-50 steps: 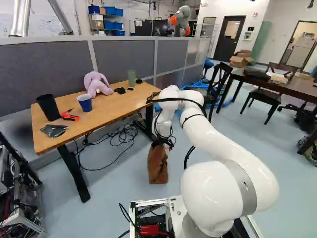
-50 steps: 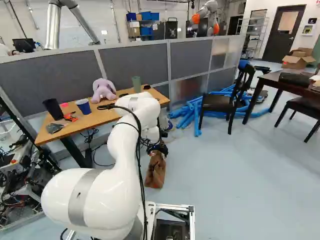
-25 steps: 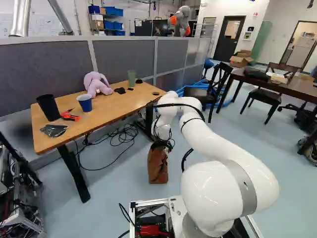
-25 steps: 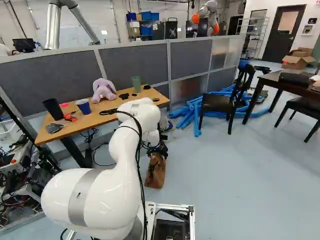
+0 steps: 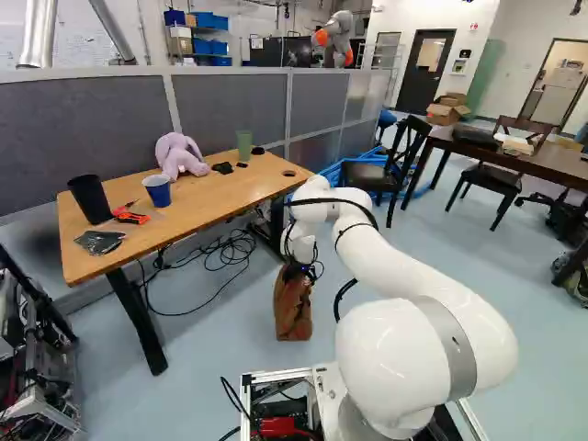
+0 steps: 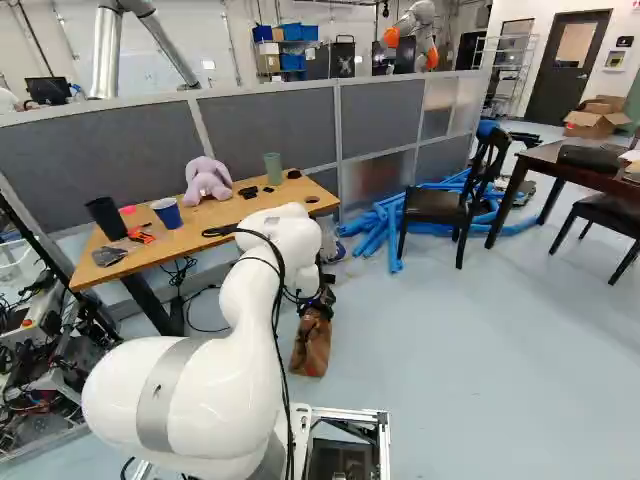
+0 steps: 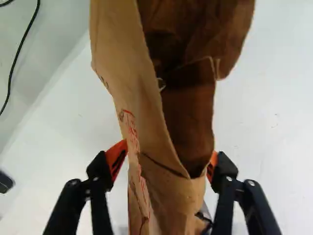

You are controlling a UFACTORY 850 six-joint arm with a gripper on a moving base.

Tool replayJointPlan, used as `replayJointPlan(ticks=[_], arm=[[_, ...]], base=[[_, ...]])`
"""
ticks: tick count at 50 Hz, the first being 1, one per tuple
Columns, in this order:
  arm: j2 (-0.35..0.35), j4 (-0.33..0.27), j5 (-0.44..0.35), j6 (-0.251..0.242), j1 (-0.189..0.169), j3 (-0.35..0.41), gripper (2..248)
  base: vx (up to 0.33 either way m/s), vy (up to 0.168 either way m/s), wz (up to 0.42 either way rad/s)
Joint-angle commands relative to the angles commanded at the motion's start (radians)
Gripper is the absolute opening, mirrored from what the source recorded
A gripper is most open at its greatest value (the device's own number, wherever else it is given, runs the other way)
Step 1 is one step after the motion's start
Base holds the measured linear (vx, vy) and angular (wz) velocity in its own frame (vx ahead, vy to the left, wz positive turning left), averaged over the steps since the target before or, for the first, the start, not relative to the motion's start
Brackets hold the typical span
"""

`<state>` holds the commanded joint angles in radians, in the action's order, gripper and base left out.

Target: Pick up the bag on the ground and place it on the table

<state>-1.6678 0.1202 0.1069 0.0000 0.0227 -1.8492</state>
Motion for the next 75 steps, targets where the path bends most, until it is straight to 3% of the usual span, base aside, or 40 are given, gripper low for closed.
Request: replayJointPlan(ticks=[4,5,9,10,15,16,20,21,25,26,75], arm=[[0.000,0.000,0.000,0.000,0.000,0.000,185],[0.000,0.000,0.000,0.000,0.000,0.000,146],[0.000,0.000,0.000,0.000,0.000,0.000,146],[0.000,0.000,0.000,0.000,0.000,0.000,107],[0.000,0.000,0.000,0.000,0.000,0.000,107],[0.000,0.000,0.000,0.000,0.000,0.000,69],[0.000,0.000,0.000,0.000,0.000,0.000,69],[0.000,0.000,0.000,0.000,0.000,0.000,31],[0.000,0.000,0.000,0.000,0.000,0.000,31],[0.000,0.000,0.000,0.000,0.000,0.000,18],[0.174,0.000,0.000,0.000,0.000,0.172,18]], base=[[0.000,0.000,0.000],[0.000,0.000,0.000],[0.000,0.000,0.000],[0.000,0.000,0.000],[0.000,0.000,0.000],[0.000,0.000,0.000],[0.000,0.000,0.000],[0.000,0.000,0.000],[0.000,0.000,0.000],[0.000,0.000,0.000],[0.000,0.000,0.000]])
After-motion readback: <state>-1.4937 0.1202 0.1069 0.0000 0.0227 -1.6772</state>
